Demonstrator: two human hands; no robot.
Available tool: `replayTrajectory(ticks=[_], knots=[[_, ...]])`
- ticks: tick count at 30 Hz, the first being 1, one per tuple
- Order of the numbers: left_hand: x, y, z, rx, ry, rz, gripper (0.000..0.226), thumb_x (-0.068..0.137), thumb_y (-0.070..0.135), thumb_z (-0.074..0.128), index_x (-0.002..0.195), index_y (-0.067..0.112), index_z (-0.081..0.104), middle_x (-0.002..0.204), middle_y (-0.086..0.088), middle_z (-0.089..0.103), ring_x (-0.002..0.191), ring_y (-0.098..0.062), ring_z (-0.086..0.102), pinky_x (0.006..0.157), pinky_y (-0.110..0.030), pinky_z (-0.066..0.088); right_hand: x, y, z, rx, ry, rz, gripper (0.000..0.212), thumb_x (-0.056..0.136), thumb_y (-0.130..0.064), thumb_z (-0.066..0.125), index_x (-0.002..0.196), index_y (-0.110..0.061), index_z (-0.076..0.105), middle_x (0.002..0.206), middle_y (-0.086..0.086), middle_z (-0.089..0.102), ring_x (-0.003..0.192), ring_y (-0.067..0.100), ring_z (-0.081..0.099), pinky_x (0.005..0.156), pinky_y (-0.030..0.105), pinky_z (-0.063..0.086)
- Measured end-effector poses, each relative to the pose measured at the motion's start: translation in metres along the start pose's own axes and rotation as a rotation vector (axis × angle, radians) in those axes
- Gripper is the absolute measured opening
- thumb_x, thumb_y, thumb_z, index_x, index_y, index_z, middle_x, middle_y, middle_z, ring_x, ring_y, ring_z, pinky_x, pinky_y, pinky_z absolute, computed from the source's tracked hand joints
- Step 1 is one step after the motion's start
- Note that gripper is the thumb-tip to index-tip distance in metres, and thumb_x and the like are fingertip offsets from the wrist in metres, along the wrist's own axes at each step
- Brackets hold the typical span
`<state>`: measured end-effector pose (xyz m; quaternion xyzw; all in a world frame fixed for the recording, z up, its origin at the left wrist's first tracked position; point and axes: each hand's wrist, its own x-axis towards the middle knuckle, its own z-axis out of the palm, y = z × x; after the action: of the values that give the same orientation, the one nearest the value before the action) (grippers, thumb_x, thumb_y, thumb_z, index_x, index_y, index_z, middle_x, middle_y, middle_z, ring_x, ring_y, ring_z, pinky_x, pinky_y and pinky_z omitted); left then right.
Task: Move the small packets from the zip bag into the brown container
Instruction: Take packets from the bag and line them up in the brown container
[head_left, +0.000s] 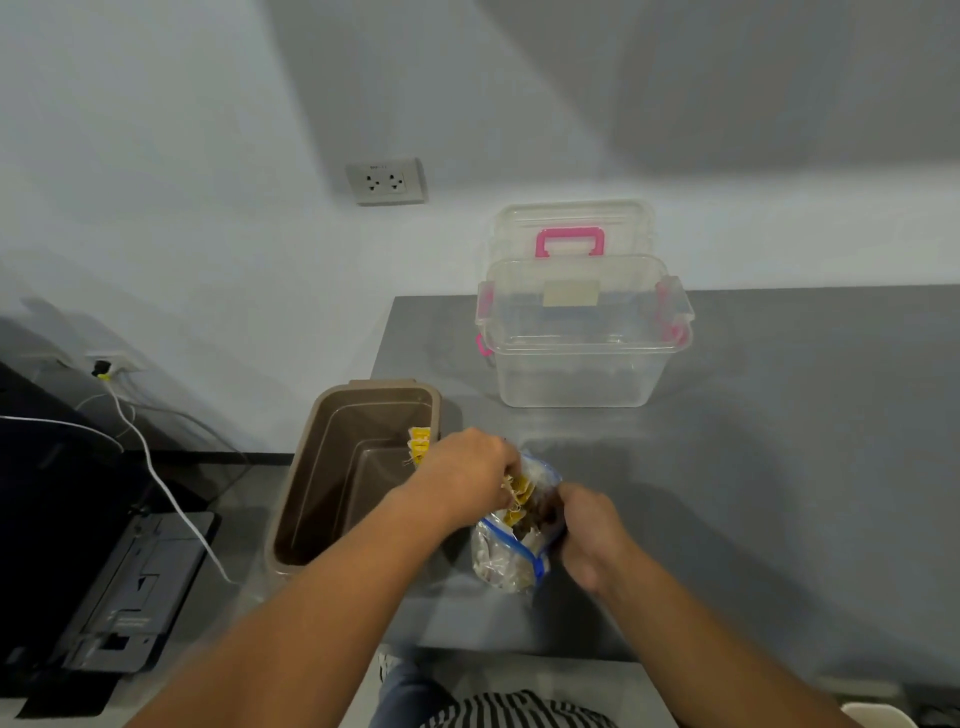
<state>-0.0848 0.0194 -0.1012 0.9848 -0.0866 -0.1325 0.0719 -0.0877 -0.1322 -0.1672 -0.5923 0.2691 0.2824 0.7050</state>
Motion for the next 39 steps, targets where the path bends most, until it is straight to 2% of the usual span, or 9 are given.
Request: replayTrajectory(ticks=[6, 9, 14, 20, 24, 27, 32, 36, 39], knots=[[0.003, 0.005, 0.013, 0.083, -0.005, -0.013, 0.015, 0.085, 0.031, 0.066, 0.097, 0.026, 0.074, 0.093, 0.002, 0.071, 0.081, -0.019, 0.066, 0.072, -0.036, 0.059, -0.009, -0.002, -0.004, 0.149, -0.088, 0.017, 0.014, 0.085, -0.016, 0.045, 0.081, -0.01, 0.057, 0.086, 0.017, 0.055, 0.083, 0.031, 0.053, 0.08, 0.045, 0.049], [0.003, 0.001, 0.014, -0.032, 0.033, -0.025, 0.013, 0.089, 0.037, 0.066, 0.093, 0.028, 0.074, 0.09, 0.007, 0.071, 0.08, -0.012, 0.066, 0.075, -0.031, 0.058, -0.004, 0.0, -0.009, 0.131, -0.074, 0.025, 0.026, 0.096, -0.013, 0.039, 0.089, -0.005, 0.063, 0.088, 0.018, 0.066, 0.084, 0.03, 0.065, 0.083, 0.044, 0.055], [-0.002, -0.002, 0.014, -0.315, 0.113, -0.086, 0.004, 0.084, 0.029, 0.069, 0.086, 0.026, 0.067, 0.08, 0.009, 0.068, 0.077, -0.011, 0.065, 0.078, -0.037, 0.058, 0.001, -0.004, -0.009, 0.044, -0.058, 0.005, 0.032, 0.099, -0.01, 0.045, 0.111, 0.01, 0.067, 0.095, 0.025, 0.065, 0.091, 0.036, 0.061, 0.095, 0.053, 0.052], [-0.006, 0.006, 0.008, -0.419, 0.153, -0.061, 0.022, 0.089, 0.018, 0.058, 0.108, 0.029, 0.057, 0.062, 0.005, 0.057, 0.053, -0.01, 0.053, 0.053, -0.024, 0.045, 0.008, -0.006, -0.008, -0.079, -0.063, -0.026, 0.013, 0.103, -0.012, 0.052, 0.099, -0.005, 0.063, 0.092, 0.018, 0.072, 0.084, 0.032, 0.067, 0.081, 0.048, 0.057], [-0.008, 0.005, 0.003, -0.374, 0.139, -0.065, 0.027, 0.092, 0.018, 0.059, 0.116, 0.022, 0.07, 0.092, 0.005, 0.071, 0.066, -0.004, 0.061, 0.067, -0.015, 0.049, 0.012, -0.004, -0.007, -0.088, -0.065, -0.022, 0.014, 0.104, -0.01, 0.05, 0.095, -0.007, 0.06, 0.094, 0.017, 0.068, 0.088, 0.033, 0.064, 0.094, 0.056, 0.054], [-0.013, 0.004, -0.002, -0.318, 0.098, -0.023, 0.037, 0.089, 0.016, 0.063, 0.126, 0.022, 0.067, 0.108, 0.003, 0.073, 0.074, -0.004, 0.063, 0.077, -0.017, 0.051, 0.015, -0.005, -0.006, -0.09, -0.056, -0.024, 0.013, 0.104, -0.005, 0.047, 0.098, -0.005, 0.059, 0.093, 0.017, 0.067, 0.086, 0.031, 0.064, 0.092, 0.052, 0.055], [-0.017, 0.002, -0.006, -0.202, 0.199, -0.067, 0.019, 0.09, 0.029, 0.069, 0.109, 0.028, 0.074, 0.099, 0.005, 0.073, 0.089, -0.013, 0.067, 0.083, -0.036, 0.056, 0.017, -0.006, -0.004, -0.087, -0.021, -0.04, 0.018, 0.106, -0.002, 0.04, 0.101, -0.006, 0.057, 0.092, 0.016, 0.067, 0.079, 0.028, 0.065, 0.07, 0.043, 0.059], [-0.021, 0.0, -0.011, -0.288, 0.282, -0.073, 0.014, 0.088, 0.033, 0.073, 0.101, 0.027, 0.073, 0.103, 0.005, 0.058, 0.094, -0.012, 0.057, 0.086, -0.03, 0.049, 0.018, -0.004, -0.003, -0.145, 0.021, -0.057, 0.019, 0.105, -0.006, 0.04, 0.109, -0.005, 0.059, 0.102, 0.019, 0.07, 0.091, 0.033, 0.071, 0.076, 0.048, 0.062], [-0.029, -0.004, -0.023, -0.405, 0.332, -0.128, 0.006, 0.09, 0.031, 0.07, 0.096, 0.03, 0.07, 0.098, 0.009, 0.063, 0.088, -0.009, 0.059, 0.083, -0.028, 0.049, 0.014, -0.004, -0.004, -0.169, 0.038, -0.046, 0.02, 0.105, -0.01, 0.04, 0.11, -0.008, 0.06, 0.103, 0.017, 0.07, 0.091, 0.03, 0.072, 0.072, 0.043, 0.063]])
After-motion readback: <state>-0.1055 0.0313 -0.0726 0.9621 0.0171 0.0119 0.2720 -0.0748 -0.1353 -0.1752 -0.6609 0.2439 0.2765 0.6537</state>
